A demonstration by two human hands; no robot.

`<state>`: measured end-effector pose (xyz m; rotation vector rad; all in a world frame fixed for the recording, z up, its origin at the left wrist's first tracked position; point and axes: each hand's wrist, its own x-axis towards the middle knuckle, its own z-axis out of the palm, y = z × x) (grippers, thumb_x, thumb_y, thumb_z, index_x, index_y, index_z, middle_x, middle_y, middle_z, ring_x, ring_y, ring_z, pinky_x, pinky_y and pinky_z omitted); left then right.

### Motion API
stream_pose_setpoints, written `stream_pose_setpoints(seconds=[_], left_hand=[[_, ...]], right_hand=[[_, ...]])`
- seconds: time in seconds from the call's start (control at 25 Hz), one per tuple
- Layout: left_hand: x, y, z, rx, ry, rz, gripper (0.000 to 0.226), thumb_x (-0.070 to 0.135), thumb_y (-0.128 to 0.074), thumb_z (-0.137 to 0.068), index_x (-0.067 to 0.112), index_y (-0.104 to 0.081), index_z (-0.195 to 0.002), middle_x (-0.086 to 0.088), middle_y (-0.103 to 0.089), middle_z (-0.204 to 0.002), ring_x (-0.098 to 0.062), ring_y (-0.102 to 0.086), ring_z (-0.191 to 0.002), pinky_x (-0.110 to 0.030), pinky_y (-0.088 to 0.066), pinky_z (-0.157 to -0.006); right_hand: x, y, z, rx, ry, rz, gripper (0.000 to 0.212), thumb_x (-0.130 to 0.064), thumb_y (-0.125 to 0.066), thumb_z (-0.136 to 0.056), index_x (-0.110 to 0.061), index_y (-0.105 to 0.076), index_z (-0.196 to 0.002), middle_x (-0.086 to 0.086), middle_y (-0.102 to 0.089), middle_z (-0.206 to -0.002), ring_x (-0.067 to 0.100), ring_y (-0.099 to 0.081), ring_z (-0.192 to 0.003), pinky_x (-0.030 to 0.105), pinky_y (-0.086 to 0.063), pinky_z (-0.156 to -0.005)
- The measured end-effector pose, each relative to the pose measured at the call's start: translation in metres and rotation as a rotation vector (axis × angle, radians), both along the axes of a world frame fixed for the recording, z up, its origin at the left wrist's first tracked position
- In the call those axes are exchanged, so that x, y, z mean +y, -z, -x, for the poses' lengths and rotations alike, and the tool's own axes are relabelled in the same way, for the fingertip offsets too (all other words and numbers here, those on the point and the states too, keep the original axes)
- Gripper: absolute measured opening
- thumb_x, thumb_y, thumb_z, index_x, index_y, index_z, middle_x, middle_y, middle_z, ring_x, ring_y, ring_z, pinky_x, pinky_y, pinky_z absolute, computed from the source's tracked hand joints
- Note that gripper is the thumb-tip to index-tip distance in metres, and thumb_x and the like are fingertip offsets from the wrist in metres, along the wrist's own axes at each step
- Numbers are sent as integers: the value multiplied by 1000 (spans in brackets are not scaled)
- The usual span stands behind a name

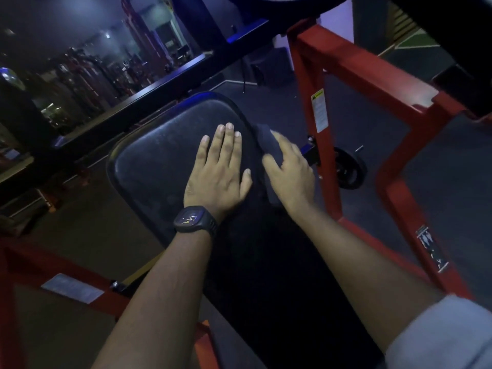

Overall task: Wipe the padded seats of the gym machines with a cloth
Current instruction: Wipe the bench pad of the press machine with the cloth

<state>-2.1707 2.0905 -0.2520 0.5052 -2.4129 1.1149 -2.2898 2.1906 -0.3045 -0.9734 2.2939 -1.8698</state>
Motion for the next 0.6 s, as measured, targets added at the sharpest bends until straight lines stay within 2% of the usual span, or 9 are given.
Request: stream_pose_setpoints(seconds=[0.12, 0.2, 0.28, 0.36, 0.44, 0.6], left_hand=[[1, 0, -1, 3, -11, -11, 75, 45, -34, -98, -3, -27, -155, -22, -25, -164, -33, -21, -154, -50, -15, -126], [5, 7, -2, -1, -12, -39, 77, 45, -33, -97, -2, -25, -156, -23, -21, -165, -34, -17, -155, -51, -12, -126], [13, 21, -6, -7, -18, -54, 77, 45, -33, -96, -1, -23, -157, -22, -18, -166, -35, -14, -155, -51, -11, -126], [19, 32, -9, -17, -7, -52, 77, 45, -35, -97, 0, -23, -157, -21, -20, -166, -35, -15, -155, -51, -11, -126], [22, 34, -10, -5, -19, -48, 77, 45, -35, -96, 0, -23, -157, -21, -20, -165, -35, -16, -155, -52, -11, -125], [21, 35, -9, -17, -36, -27, 77, 44, -33, -96, 0, -21, -157, -23, -18, -166, -36, -14, -155, -52, -9, -126]], right_hand=[[4, 8, -3, -118, 75, -25, 49, -36, -52, -96, -40, -48, -144, -5, -58, -138, 21, -58, -120, 30, -39, -86], [-11, -23, -1, -8, 33, 2, 50, -36, -52, -95, -39, -47, -145, -6, -57, -139, 18, -59, -119, 29, -40, -86], [-11, -21, -2, 60, 10, 34, 52, -37, -52, -96, -39, -45, -147, -6, -55, -140, 16, -58, -119, 31, -45, -89], [9, 13, -7, -14, 36, -14, 52, -37, -52, -96, -39, -45, -147, -5, -55, -140, 18, -58, -119, 32, -44, -89], [13, 16, -7, -94, 47, -48, 50, -37, -51, -96, -39, -46, -146, -5, -57, -139, 21, -58, -120, 34, -43, -91], [-2, -13, -3, 21, -22, 27, 52, -36, -53, -95, -38, -46, -147, -6, -54, -141, 16, -58, -117, 28, -41, -86]])
